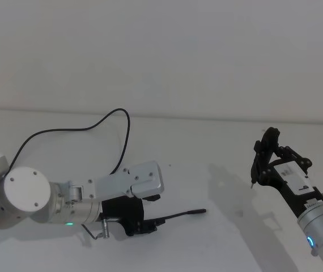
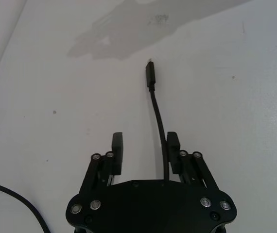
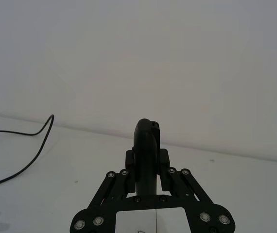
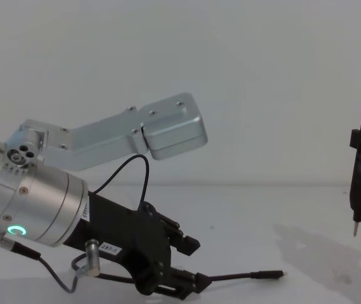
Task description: Pick up the data cable with the one hand.
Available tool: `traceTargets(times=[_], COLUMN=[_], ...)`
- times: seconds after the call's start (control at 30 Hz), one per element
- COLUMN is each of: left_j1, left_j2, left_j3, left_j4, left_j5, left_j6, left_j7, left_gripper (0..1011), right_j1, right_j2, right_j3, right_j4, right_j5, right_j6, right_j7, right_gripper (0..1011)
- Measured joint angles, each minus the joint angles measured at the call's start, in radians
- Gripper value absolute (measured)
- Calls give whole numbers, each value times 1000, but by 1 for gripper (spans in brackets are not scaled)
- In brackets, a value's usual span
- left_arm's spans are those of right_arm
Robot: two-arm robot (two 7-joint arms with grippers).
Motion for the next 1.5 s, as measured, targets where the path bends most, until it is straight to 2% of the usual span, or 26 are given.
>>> traceTargets(times=[0.1,0.13,0.33,0.4,0.53,0.6,1.2,1.5], left_j1=[0,0,0,0,0,0,2,13], left_j2=[-1,-1,-1,-1,-2,-2,-2,2], left_j3=[0,0,1,1,1,1,-2,-28], left_j4=[0,0,1,1,2,1,-1,-25], left_j5=[0,0,1,1,2,2,1,-42], left_j6=[0,0,1,1,1,1,1,-20], left_j7=[0,0,1,1,1,1,0,-6], left_gripper=[463,463,248,214,67,41,32,32], right_j1=[0,0,0,0,0,0,0,-9], right_j2=[0,0,0,0,0,0,-1,-10], right_j3=[0,0,0,0,0,0,2,27], right_j4=[0,0,0,0,0,0,-2,-26], right_j5=[0,0,0,0,0,0,1,42], right_j6=[0,0,0,0,0,0,0,-14], right_j7=[0,0,0,0,0,0,0,26], right_gripper=[268,268,268,268,268,268,268,268])
